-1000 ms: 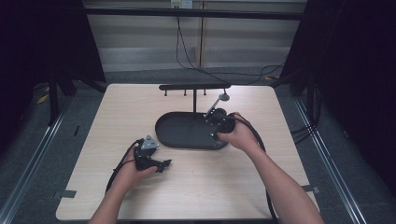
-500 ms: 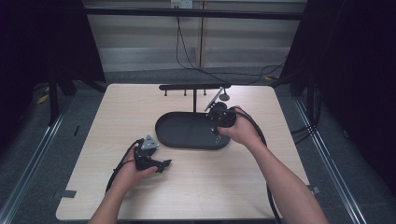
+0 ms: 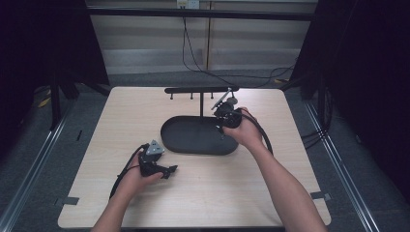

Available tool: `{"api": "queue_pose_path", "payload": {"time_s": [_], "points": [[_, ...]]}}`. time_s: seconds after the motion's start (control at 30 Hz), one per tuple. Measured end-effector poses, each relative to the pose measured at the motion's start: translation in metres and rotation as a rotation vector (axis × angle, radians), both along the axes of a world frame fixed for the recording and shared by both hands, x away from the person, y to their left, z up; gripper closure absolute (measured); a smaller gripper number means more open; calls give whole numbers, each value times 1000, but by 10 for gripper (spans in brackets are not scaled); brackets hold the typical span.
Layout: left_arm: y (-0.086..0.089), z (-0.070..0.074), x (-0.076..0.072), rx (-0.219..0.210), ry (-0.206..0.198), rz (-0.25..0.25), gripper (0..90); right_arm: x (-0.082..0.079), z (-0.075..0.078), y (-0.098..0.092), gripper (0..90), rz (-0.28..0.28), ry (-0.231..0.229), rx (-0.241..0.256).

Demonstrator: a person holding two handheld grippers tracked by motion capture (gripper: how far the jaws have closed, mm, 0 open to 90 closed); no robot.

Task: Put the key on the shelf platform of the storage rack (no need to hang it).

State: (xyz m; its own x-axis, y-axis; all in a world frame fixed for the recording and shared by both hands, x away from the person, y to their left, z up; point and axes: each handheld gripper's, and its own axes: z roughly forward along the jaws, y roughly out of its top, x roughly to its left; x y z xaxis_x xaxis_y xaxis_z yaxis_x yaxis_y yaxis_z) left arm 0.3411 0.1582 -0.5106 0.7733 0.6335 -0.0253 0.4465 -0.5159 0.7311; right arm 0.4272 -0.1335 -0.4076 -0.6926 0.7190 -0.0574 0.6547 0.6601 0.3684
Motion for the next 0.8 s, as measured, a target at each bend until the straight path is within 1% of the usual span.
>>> {"api": "queue_pose_path", "payload": {"time_s": [0.03,0.07,0.1,0.13,0.2,0.3,0.33,0.37,0.47,0.57,0.67,0.7,0.73,0.8], "points": [[0,0,0,0,5,-2,156,1,-1,0,859,-2,5,5],[0,0,0,0,5,-2,156,2,-3,1,859,-8,-1,12],[0,0,0,2,-2,0,156,3,-5,1,859,-10,-4,9],[0,0,0,2,-2,0,156,3,-7,2,859,-12,-3,6],[0,0,0,1,-1,0,156,4,-12,3,859,-13,-17,-7],[0,0,0,1,3,2,156,4,-16,4,859,-14,-20,6],[0,0,0,-2,3,1,155,4,-21,6,859,-20,-27,2],[1,1,0,12,-1,-8,156,5,-23,7,859,-20,-27,4],[1,0,0,12,-2,-8,156,5,-29,8,859,-35,-20,6],[1,0,0,12,-3,-10,155,5,-34,10,859,-34,-27,9],[1,1,0,12,-3,-11,155,5,-39,11,858,-33,-24,14],[1,0,0,12,-3,-11,155,5,-40,11,858,-33,-30,7],[1,0,0,12,-3,-11,155,5,-42,11,857,-33,-36,9],[1,0,0,12,-3,-11,155,5,-43,10,856,-44,-40,41]]}}
